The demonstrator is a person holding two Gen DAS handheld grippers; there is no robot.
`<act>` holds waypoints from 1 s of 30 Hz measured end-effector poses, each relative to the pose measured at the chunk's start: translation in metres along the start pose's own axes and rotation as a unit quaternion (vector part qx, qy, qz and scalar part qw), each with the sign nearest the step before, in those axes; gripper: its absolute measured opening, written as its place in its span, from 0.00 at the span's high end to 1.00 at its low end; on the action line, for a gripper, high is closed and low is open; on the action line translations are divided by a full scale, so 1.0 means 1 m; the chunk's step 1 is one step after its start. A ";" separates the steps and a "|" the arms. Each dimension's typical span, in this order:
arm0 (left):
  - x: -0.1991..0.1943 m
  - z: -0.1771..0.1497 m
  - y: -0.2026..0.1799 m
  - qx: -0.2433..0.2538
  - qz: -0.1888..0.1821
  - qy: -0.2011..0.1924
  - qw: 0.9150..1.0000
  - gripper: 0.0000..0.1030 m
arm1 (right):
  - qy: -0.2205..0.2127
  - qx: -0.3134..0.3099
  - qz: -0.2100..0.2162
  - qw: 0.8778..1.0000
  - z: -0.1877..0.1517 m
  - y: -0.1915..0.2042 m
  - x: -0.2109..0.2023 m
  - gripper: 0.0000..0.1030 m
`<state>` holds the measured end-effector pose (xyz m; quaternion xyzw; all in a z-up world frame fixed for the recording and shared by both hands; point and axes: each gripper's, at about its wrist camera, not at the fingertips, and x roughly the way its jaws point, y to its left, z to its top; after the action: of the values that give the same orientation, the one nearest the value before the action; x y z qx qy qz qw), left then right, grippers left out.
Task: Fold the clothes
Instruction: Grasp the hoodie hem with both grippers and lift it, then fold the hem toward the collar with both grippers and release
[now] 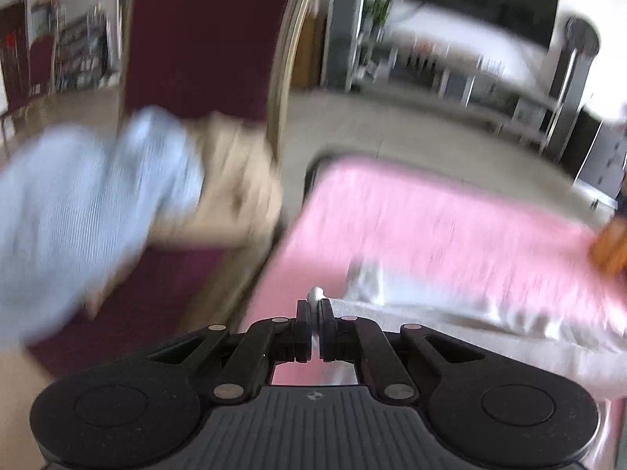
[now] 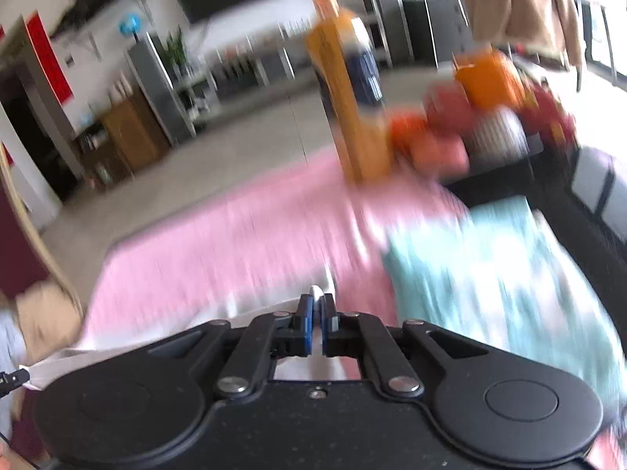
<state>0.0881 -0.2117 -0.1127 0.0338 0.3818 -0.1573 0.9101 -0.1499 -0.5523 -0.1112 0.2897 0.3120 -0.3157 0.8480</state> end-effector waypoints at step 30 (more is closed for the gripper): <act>-0.009 -0.060 0.060 -0.068 -0.014 0.099 0.993 0.69 | -0.002 0.075 0.070 0.995 -0.083 -0.053 -0.032 0.63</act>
<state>0.0598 -0.1420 -0.1526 -0.0181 0.4804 -0.1399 0.8656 -0.2356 -0.5173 -0.1564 0.3733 0.2646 -0.2788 0.8443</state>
